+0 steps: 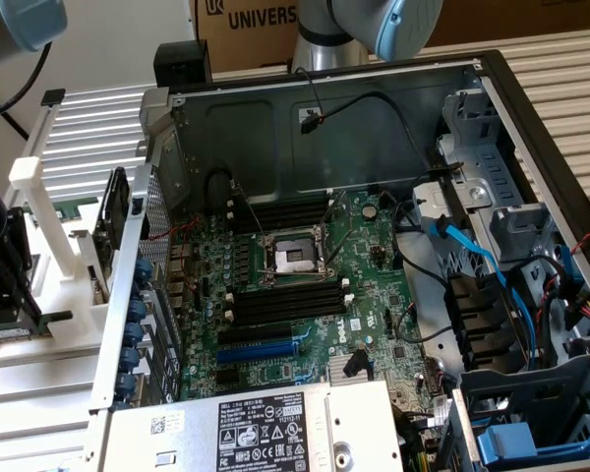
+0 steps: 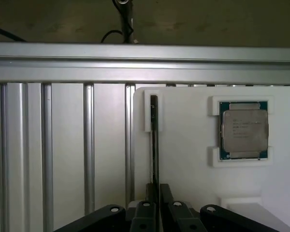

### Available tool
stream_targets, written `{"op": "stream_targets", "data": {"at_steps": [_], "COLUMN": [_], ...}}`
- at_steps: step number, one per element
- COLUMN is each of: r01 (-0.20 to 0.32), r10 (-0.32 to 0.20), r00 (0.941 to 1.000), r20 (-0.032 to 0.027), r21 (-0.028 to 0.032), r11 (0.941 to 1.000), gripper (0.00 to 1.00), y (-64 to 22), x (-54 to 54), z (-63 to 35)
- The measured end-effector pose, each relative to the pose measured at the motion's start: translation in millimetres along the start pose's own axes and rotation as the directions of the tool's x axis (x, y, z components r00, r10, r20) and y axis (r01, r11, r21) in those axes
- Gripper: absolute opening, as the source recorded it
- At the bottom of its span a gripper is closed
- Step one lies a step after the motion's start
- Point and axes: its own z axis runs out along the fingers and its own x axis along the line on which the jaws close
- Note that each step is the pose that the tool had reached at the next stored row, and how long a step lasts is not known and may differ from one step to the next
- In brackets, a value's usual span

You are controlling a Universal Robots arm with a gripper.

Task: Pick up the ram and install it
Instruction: 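Pick up the ram and move it above insertion slot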

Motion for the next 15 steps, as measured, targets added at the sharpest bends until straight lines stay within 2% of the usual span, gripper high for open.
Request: {"op": "stream_targets", "data": {"at_steps": [5,8,15], "r01": [0.0,0.0,0.0], "r10": [0.0,0.0,0.0], "r00": [1.0,1.0,1.0], "r20": [0.0,0.0001,0.0001], "r21": [-0.0001,0.0,0.0001], "r11": [1.0,1.0,1.0], "gripper": [0.17,0.12,0.12], "y": [0.0,0.0,0.0], "x": [0.0,0.0,0.6], "z": [0.0,0.0,-1.8]}}
